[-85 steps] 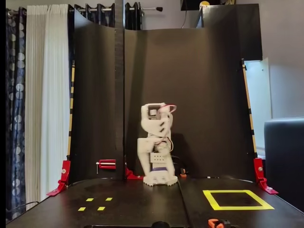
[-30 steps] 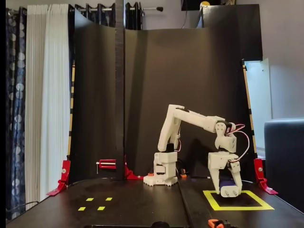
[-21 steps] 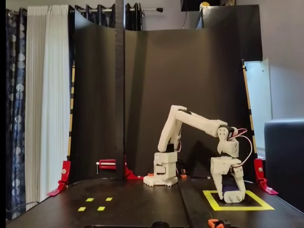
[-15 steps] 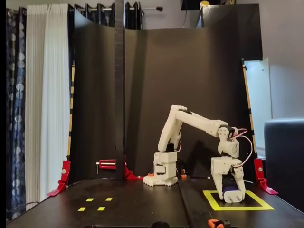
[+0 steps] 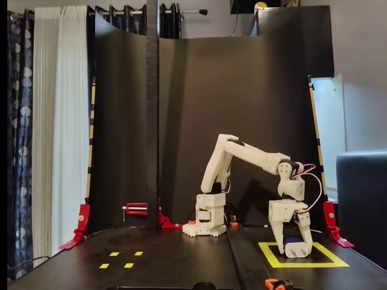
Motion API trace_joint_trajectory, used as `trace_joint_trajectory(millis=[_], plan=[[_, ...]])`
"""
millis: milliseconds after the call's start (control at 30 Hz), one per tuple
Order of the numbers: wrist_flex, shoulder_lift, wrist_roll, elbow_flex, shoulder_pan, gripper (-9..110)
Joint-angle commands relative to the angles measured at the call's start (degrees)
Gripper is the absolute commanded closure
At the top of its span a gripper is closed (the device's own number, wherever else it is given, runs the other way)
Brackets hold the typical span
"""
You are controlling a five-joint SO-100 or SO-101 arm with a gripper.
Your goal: Grasp a block and put it in the designated area.
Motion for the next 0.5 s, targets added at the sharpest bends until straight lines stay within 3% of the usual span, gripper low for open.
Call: trace_joint_trajectory(millis=[0, 233, 467], plan=[[0.09, 0.09, 0.18, -1.58, -0.26, 75], [0.7, 0.26, -0.18, -1.67, -0.18, 62], [2.9, 0.53, -0.53, -2.81, -0.09, 62]])
